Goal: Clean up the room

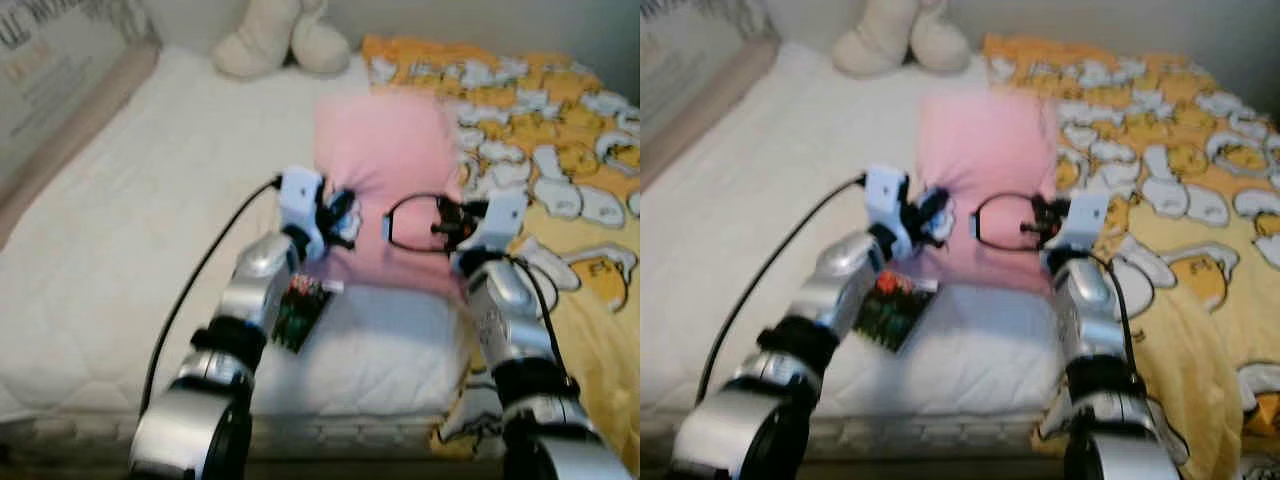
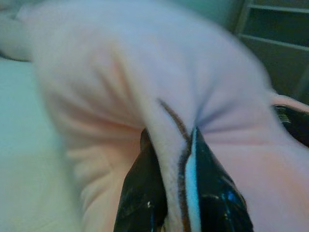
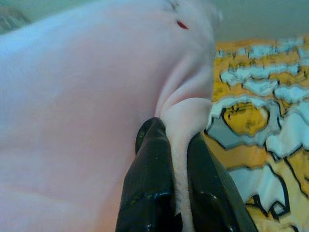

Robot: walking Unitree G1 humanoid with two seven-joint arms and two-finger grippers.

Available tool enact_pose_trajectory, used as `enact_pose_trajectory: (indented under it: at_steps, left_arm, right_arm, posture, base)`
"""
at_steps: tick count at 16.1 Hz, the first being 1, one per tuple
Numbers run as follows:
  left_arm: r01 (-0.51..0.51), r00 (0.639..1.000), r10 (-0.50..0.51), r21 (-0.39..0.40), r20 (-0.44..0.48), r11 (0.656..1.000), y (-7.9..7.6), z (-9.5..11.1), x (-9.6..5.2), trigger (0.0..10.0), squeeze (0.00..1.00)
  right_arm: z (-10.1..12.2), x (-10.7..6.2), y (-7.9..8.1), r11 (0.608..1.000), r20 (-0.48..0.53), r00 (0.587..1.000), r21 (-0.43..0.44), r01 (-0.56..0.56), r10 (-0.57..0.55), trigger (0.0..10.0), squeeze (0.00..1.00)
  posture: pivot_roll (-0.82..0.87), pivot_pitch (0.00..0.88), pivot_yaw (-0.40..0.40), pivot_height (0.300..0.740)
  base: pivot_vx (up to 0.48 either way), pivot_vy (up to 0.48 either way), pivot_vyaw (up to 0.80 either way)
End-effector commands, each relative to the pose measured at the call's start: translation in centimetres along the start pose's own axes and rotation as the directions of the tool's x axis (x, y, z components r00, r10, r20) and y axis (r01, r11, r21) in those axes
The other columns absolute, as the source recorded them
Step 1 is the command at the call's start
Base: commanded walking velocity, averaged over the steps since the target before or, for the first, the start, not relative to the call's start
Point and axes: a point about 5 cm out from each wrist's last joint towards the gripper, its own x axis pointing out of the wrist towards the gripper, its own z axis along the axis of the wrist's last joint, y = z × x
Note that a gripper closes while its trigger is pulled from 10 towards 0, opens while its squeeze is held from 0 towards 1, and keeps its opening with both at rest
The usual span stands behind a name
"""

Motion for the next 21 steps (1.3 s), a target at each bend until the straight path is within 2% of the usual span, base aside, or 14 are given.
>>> enact_pose_trajectory:
  at_steps: [1,2,4,7,9,12,15,18,21]
  left_arm:
    - [-0.100,0.994,0.098,0.024,0.047,0.995,1.3,0.8,-0.6,2.2,0.00]
    - [-0.188,0.982,0.186,0.048,0.030,0.981,1.9,0.1,-1.0,10.0,0.00]
    - [-0.231,0.973,0.230,0.054,0.027,0.971,2.1,-0.2,-1.2,10.0,0.00]
    - [-0.251,0.968,0.248,0.144,0.045,0.957,1.8,0.2,-1.4,10.0,0.00]
    - [-0.250,0.968,0.246,0.181,0.045,0.951,1.4,0.0,-1.6,10.0,0.00]
    - [-0.280,0.959,0.283,0.157,0.003,0.947,1.4,-0.8,-1.7,10.0,0.00]
    - [-0.305,0.952,0.306,0.112,0.010,0.946,1.1,-0.6,-1.3,10.0,0.00]
    - [-0.314,0.949,0.314,0.121,0.020,0.942,1.1,-0.2,-1.2,10.0,0.00]
    - [-0.299,0.953,0.302,0.111,-0.016,0.948,0.7,-0.6,-0.5,10.0,0.00]
  right_arm:
    - [-0.3,-0.8,-1.1,0.998,0.004,0.998,-0.014,0.060,-0.060,10.0,0.00]
    - [-1.4,-1.2,-1.4,0.996,-0.028,0.996,-0.004,0.086,-0.086,10.0,0.00]
    - [-2.3,-1.5,-1.0,0.997,-0.057,0.996,0.021,0.070,-0.069,10.0,0.00]
    - [-2.6,-1.4,0.3,1.000,-0.074,0.997,0.017,0.024,-0.023,10.0,0.00]
    - [-3.0,-1.6,0.6,1.000,-0.093,0.996,0.017,0.008,-0.007,10.0,0.00]
    - [-4.4,-2.6,0.6,1.000,-0.129,0.992,-0.024,0.008,-0.011,10.0,0.00]
    - [-5.4,-3.6,1.7,0.994,-0.176,0.981,-0.055,-0.093,0.082,10.0,0.00]
    - [-5.4,-3.2,2.2,0.992,-0.180,0.978,-0.050,-0.120,0.109,10.0,0.00]
    - [-5.4,-2.8,2.7,0.989,-0.183,0.975,-0.054,-0.140,0.128,10.0,0.00]
  posture:
    - [0.10,0.000,0.017,0.740]
    - [0.10,0.000,0.013,0.740]
    - [0.11,0.000,0.011,0.740]
    - [0.13,0.000,0.016,0.740]
    - [0.15,0.000,0.012,0.740]
    - [0.14,0.000,-0.007,0.740]
    - [0.15,0.000,-0.047,0.740]
    - [0.18,0.000,-0.052,0.740]
    - [0.19,0.000,-0.038,0.740]
  base:
    - [0.000,0.000,0.00]
    - [0.000,0.000,0.64]
    - [0.000,0.000,0.59]
    - [0.000,0.000,0.13]
    - [0.000,0.000,0.00]
    - [0.000,0.320,0.00]
    - [0.000,0.480,0.00]
    - [0.000,0.480,0.32]
    - [0.000,0.480,0.44]
